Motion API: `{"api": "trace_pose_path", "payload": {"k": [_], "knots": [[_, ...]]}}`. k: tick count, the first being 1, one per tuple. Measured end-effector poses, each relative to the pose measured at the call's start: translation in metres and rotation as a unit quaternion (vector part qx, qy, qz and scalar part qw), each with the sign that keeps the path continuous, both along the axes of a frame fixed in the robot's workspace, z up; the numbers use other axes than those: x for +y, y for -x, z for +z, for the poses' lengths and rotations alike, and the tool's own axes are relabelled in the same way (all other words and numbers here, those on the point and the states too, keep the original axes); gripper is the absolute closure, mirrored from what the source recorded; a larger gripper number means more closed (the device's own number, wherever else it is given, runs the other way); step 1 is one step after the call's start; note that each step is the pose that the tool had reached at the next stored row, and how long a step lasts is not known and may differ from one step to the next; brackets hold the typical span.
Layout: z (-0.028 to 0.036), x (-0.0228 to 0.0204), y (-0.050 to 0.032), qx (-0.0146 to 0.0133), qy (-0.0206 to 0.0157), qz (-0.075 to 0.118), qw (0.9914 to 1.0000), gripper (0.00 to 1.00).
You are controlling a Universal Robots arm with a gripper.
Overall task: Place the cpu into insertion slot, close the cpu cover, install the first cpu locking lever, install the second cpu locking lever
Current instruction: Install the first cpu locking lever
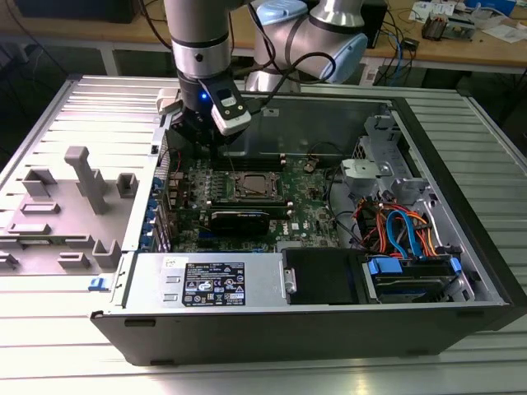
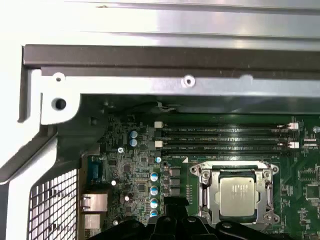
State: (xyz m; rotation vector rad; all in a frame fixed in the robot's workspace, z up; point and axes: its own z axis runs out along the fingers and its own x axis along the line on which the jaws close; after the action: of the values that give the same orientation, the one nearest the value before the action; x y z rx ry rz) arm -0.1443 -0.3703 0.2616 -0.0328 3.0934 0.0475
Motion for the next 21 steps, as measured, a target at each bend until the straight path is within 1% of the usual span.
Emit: {"api": "trace_pose_path", "payload": {"k": [4, 7, 8, 10, 12, 13, 14, 15, 16, 18, 21], "knots": [[-0.0002, 0.0002, -0.0003, 0.0, -0.0001, 0.0, 1.0, 0.89], [-0.0004, 0.0002, -0.002, -0.0001, -0.0001, 0.0, 1.0, 0.89], [-0.0006, 0.0002, -0.0041, 0.0, 0.0, -0.003, 1.0, 0.89], [-0.001, 0.0006, -0.0046, -0.0001, -0.0001, -0.016, 0.99988, 0.89], [-0.0012, 0.0018, -0.0046, 0.0, 0.0, -0.018, 0.99984, 0.89], [-0.0013, 0.0055, -0.0046, -0.0001, 0.0, -0.018, 0.99984, 0.89], [-0.0015, 0.0108, -0.0046, 0.0, 0.0, -0.018, 0.99984, 0.89], [-0.002, 0.0143, -0.0046, 0.0, 0.0, -0.018, 0.99984, 0.89], [-0.0021, 0.0157, -0.0062, 0.0, -0.0001, -0.018, 0.99985, 0.89], [-0.0023, 0.0161, -0.0111, 0.0, 0.0, -0.018, 0.99984, 0.89], [-0.0025, 0.0165, -0.0207, 0.0, 0.0002, -0.018, 0.99984, 0.89]]}}
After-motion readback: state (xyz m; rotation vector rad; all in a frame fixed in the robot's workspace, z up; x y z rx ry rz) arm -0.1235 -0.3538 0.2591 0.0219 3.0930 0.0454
